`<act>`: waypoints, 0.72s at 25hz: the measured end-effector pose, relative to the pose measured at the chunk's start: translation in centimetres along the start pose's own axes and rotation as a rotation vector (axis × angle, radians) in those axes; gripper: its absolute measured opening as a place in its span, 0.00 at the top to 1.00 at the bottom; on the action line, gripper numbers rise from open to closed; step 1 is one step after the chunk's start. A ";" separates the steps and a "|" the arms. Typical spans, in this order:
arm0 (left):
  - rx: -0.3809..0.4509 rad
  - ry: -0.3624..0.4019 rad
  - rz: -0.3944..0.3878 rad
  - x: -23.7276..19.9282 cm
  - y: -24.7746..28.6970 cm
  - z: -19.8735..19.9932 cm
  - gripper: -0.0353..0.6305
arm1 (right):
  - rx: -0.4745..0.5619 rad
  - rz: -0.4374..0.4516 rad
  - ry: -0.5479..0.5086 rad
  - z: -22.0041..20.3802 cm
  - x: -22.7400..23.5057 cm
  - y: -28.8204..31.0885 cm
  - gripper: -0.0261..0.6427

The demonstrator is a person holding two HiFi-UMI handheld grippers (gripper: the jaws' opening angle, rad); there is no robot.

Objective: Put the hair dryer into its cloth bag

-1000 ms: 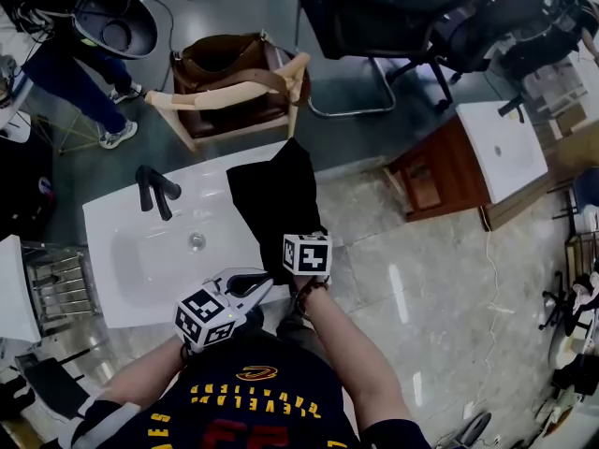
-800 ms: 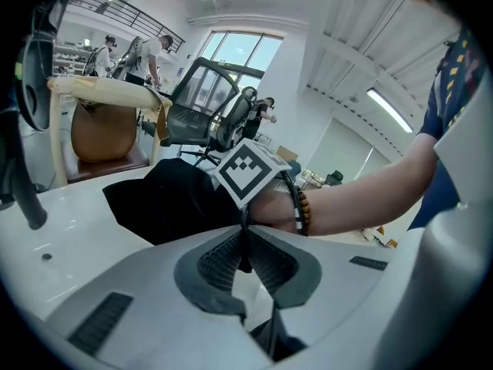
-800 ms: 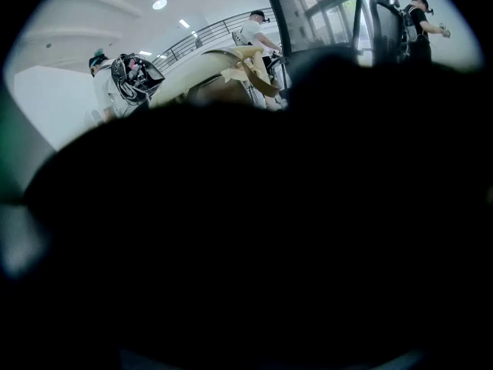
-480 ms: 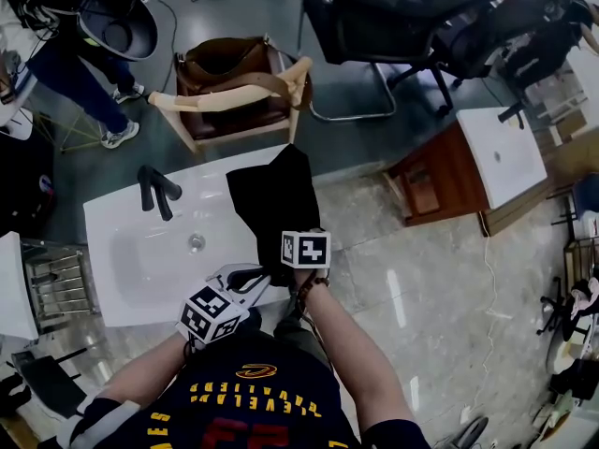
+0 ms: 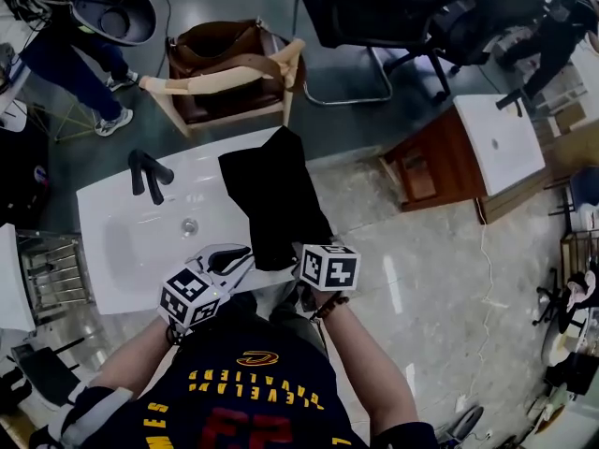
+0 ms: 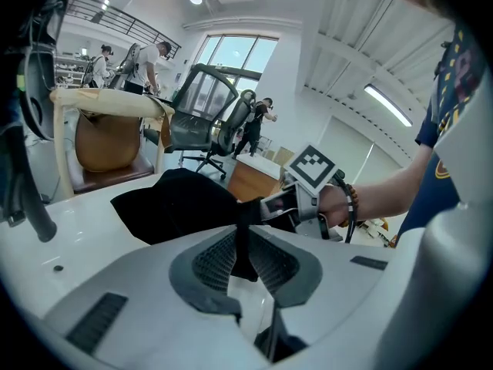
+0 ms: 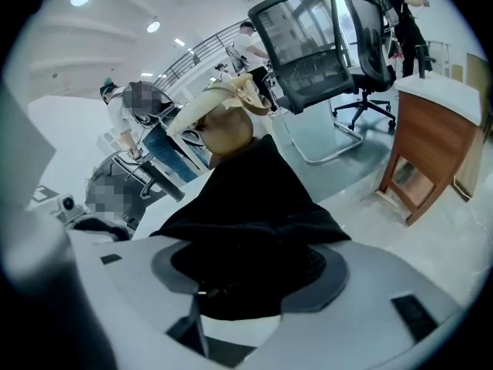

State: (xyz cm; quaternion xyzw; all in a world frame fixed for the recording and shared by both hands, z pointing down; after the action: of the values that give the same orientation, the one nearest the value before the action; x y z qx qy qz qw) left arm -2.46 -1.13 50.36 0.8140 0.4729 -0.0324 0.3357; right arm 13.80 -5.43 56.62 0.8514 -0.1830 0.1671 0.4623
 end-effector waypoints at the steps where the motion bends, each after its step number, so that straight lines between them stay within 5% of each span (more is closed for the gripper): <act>1: 0.006 0.000 0.001 -0.2 -0.2 0.1 0.91 | 0.013 -0.010 -0.004 -0.2 0.3 -0.8 0.61; 10: 0.112 0.043 0.090 -1.5 -3.3 2.0 0.91 | 0.136 -0.018 0.061 -2.3 0.9 -8.8 0.61; 16: 0.153 0.042 0.160 -1.5 -4.8 2.6 0.91 | 0.225 0.048 -0.077 -0.4 -2.9 -12.2 0.61; 18: 0.175 0.059 0.185 -1.4 -5.2 3.1 0.91 | 0.263 0.098 -0.142 1.0 -4.7 -12.8 0.74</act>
State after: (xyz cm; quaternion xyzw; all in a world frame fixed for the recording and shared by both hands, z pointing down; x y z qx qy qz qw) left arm -6.50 -2.31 45.80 0.8809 0.4009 -0.0187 0.2509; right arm 15.75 0.92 44.65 0.9044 -0.2331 0.1514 0.3238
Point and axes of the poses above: the fingertips, and each gripper's own axes: y forward along the fingers, x to its right, z out of its top, the point moved 5 cm from there along -y, backward along the fingers
